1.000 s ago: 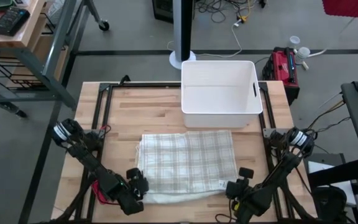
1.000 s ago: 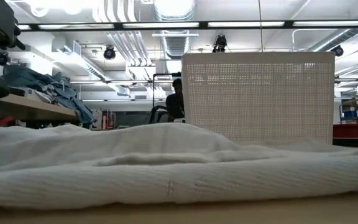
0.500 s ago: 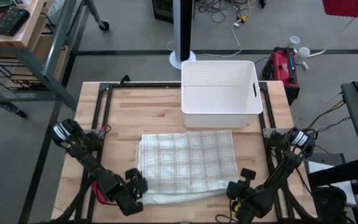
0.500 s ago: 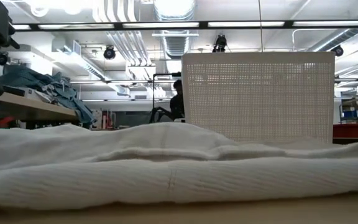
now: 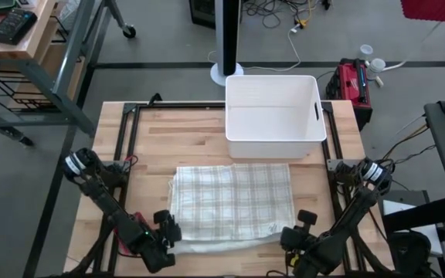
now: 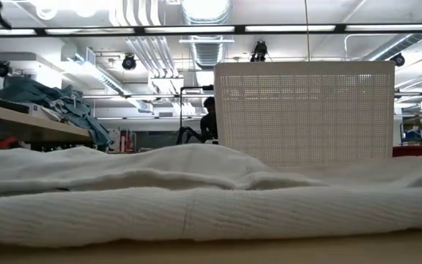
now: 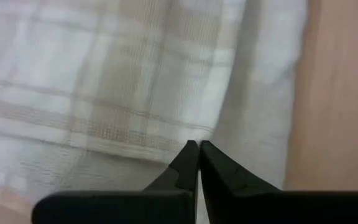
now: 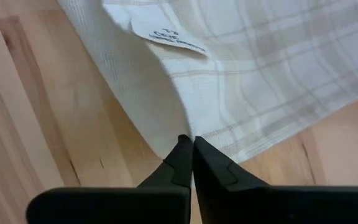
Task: Fold towel
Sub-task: Fold the light gray patterned towel
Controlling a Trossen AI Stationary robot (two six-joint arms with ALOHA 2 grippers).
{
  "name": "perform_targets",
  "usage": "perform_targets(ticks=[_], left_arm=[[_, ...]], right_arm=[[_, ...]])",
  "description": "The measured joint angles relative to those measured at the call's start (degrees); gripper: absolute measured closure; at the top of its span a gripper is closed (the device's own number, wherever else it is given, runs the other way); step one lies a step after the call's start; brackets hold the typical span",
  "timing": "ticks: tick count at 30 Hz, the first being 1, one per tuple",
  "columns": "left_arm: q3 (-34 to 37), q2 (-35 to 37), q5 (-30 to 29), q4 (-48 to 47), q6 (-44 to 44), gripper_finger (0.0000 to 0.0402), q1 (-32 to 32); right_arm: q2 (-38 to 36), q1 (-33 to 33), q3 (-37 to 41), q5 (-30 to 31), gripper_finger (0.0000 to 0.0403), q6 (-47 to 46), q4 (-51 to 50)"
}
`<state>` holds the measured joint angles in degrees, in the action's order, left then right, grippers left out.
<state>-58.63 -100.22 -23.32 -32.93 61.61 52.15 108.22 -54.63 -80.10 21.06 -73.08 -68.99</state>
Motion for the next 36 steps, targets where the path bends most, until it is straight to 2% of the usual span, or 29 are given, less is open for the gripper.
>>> perform_targets(ticks=[6,14,19,28,32,36], left_arm=[[-5.97,0.0,-4.81,-5.91,-0.98,0.0401,1.21],[-12.28,0.06,-5.94,-11.78,-1.11,0.0401,2.6],[-13.41,0.04,-5.65,-11.77,1.37,0.0401,5.19],[-12.16,0.04,-3.76,-11.7,9.59,0.0401,8.51],[-11.95,0.04,-5.75,-14.89,10.12,0.0401,8.82],[-15.44,0.04,-9.19,-24.8,10.48,0.0401,8.71]], right_arm=[[-0.02,0.0,-0.3,0.05,0.0403,0.13,-0.31],[-0.22,-1.64,-2.96,1.71,0.0403,-1.01,0.0],[-0.24,-3.96,-5.95,2.16,0.0403,-3.68,0.73],[-0.22,-7.03,-6.53,2.39,0.0403,-10.36,0.7],[-0.23,-7.67,-7.31,5.99,0.0403,-14.66,-4.69],[-0.24,-7.32,-10.73,7.15,0.0403,-15.51,-13.58]])
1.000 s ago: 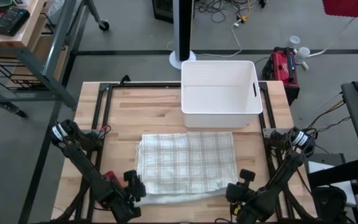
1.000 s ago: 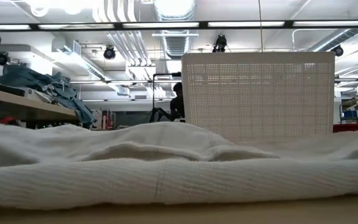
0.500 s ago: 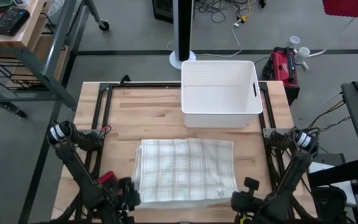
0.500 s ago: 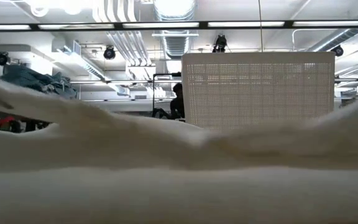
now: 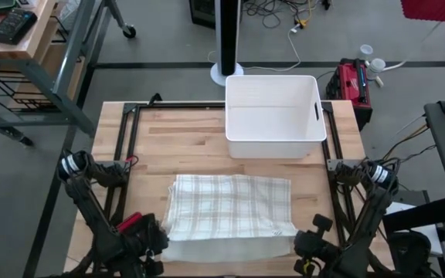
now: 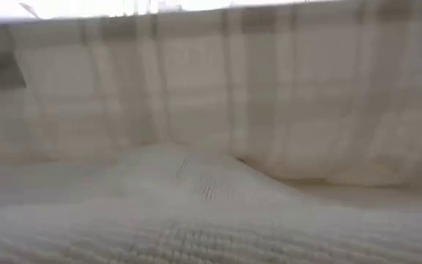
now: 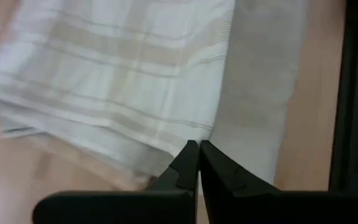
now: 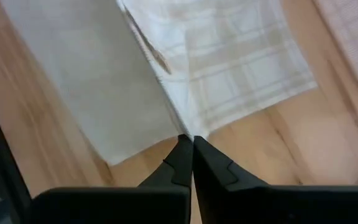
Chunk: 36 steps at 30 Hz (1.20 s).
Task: Fold towel
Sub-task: Fold the light gray patterned towel
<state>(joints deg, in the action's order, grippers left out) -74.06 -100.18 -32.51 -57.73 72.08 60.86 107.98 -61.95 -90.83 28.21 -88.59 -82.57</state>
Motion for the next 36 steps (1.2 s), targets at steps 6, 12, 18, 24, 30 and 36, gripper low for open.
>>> perform_targets(ticks=[6,12,18,24,30,36], left_arm=[[-8.51,0.09,3.68,-8.08,1.78,0.0401,1.55],[-10.88,-2.17,3.99,-6.68,3.68,0.0401,4.62],[-8.7,-7.49,5.03,-0.42,7.1,0.0401,5.64],[-8.4,-13.37,5.31,1.47,9.85,0.039,5.29],[-8.39,-14.95,5.69,3.93,12.04,0.0333,5.54],[-8.35,-14.91,4.95,6.65,13.91,0.0286,6.56]], right_arm=[[-0.02,-0.67,-6.16,0.54,0.0403,0.7,-2.11],[-0.04,-1.94,-6.68,0.51,0.0403,3.48,5.4],[-0.04,-2.17,-1.78,-0.26,0.0403,5.58,21.23],[0.38,-2.18,2.63,-1.51,0.0399,2.51,26.62],[3.65,-1.84,3.14,-8.34,0.0325,-2.07,28.7],[8.49,-2.13,3.19,-13.79,0.0242,-2.85,33.4]])
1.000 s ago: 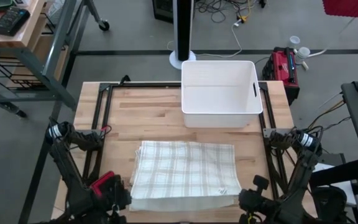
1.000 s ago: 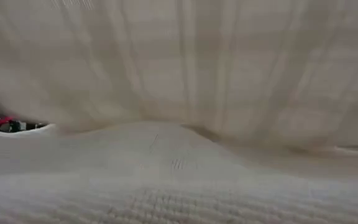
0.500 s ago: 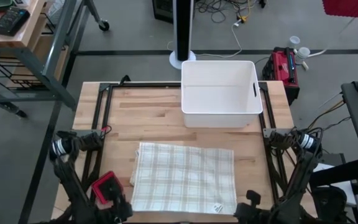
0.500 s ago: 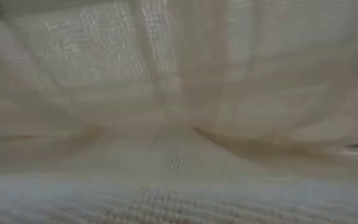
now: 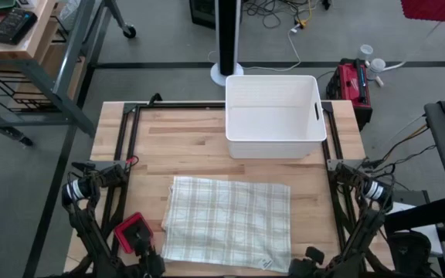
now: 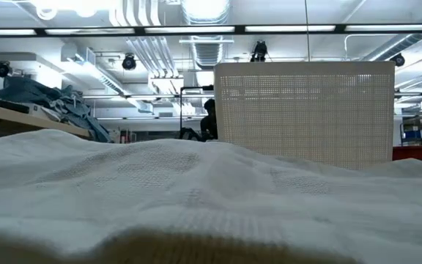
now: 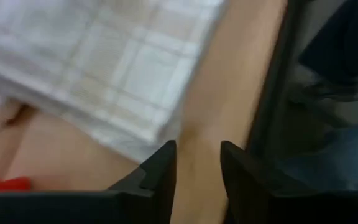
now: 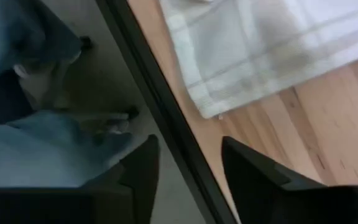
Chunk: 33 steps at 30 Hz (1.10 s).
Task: Fold towel
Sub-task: Fold the light gray patterned towel
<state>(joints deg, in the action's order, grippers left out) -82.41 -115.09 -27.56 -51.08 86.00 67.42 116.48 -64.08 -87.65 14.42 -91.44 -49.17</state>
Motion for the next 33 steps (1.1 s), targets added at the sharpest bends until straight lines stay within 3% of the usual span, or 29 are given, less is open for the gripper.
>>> perform_targets(ticks=[3,6,10,16,20,26,33], left_arm=[[-0.07,0.04,-2.79,3.24,-2.15,0.0274,0.2],[-0.07,0.17,-9.99,2.96,-4.67,0.0272,-0.18],[-0.07,1.56,-17.55,-2.82,-5.01,0.0279,-3.62],[0.06,5.76,-13.49,-21.97,5.64,0.0302,-11.67],[1.52,10.42,-8.58,-28.84,3.9,0.0317,-16.98],[11.34,22.91,-7.96,-22.06,-5.67,0.0323,-22.85],[32.11,42.43,-5.65,-3.26,-9.92,0.031,-26.34]], right_arm=[[1.36,-0.24,0.01,3.83,0.0217,1.36,-0.93],[1.79,-0.2,0.01,10.17,0.0208,-1.36,-4.8],[1.08,1.16,0.03,10.0,0.021,-10.16,-13.06],[-3.02,5.44,0.03,6.55,0.0221,-18.05,-25.22],[-5.77,9.72,0.3,7.09,0.022,-14.67,-29.21],[-8.51,15.41,4.54,7.78,0.0215,-6.11,-29.89],[-16.67,17.14,16.76,8.67,0.0215,-7.64,-27.14]])
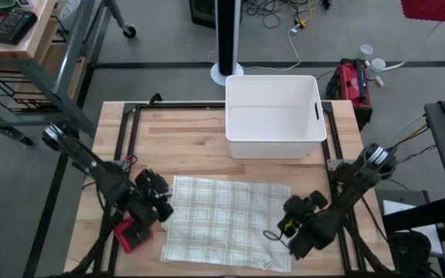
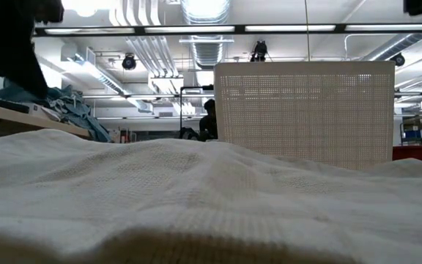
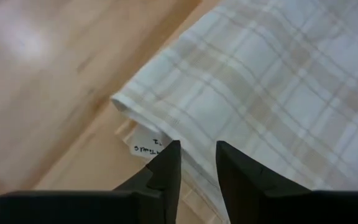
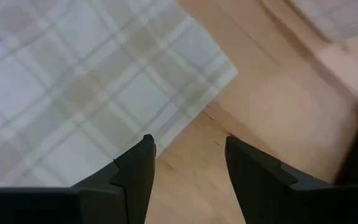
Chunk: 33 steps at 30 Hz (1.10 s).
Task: Fold towel
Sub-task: Fold the light gray patterned towel
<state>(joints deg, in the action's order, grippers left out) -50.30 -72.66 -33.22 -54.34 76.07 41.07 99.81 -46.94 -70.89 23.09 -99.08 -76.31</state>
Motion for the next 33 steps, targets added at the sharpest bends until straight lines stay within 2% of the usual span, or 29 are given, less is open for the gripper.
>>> perform_targets(ticks=[6,12,17,23,29,33], left_arm=[[14.27,11.72,1.27,12.35,-0.14,0.0293,-1.38],[20.71,16.81,-0.52,18.55,-0.99,0.027,-2.67],[21.48,18.27,-0.78,20.36,-5.81,0.0251,-5.73],[21.94,19.23,0.34,21.97,-12.82,0.0236,-14.08],[21.35,18.97,8.0,23.94,-19.72,0.024,-22.94],[21.41,17.4,11.93,25.73,-22.31,0.0249,-26.56]], right_arm=[[-12.05,0.36,15.07,2.6,0.0215,-2.89,14.66],[-19.11,1.88,24.13,4.11,0.0215,-3.06,23.45],[-19.41,2.66,25.28,5.51,0.0214,-2.74,24.21],[-19.02,4.48,25.31,6.54,0.0208,0.74,24.77],[-19.04,5.71,25.3,6.54,0.0207,2.68,24.85],[-19.05,5.74,25.3,6.54,0.0206,2.72,24.87]])
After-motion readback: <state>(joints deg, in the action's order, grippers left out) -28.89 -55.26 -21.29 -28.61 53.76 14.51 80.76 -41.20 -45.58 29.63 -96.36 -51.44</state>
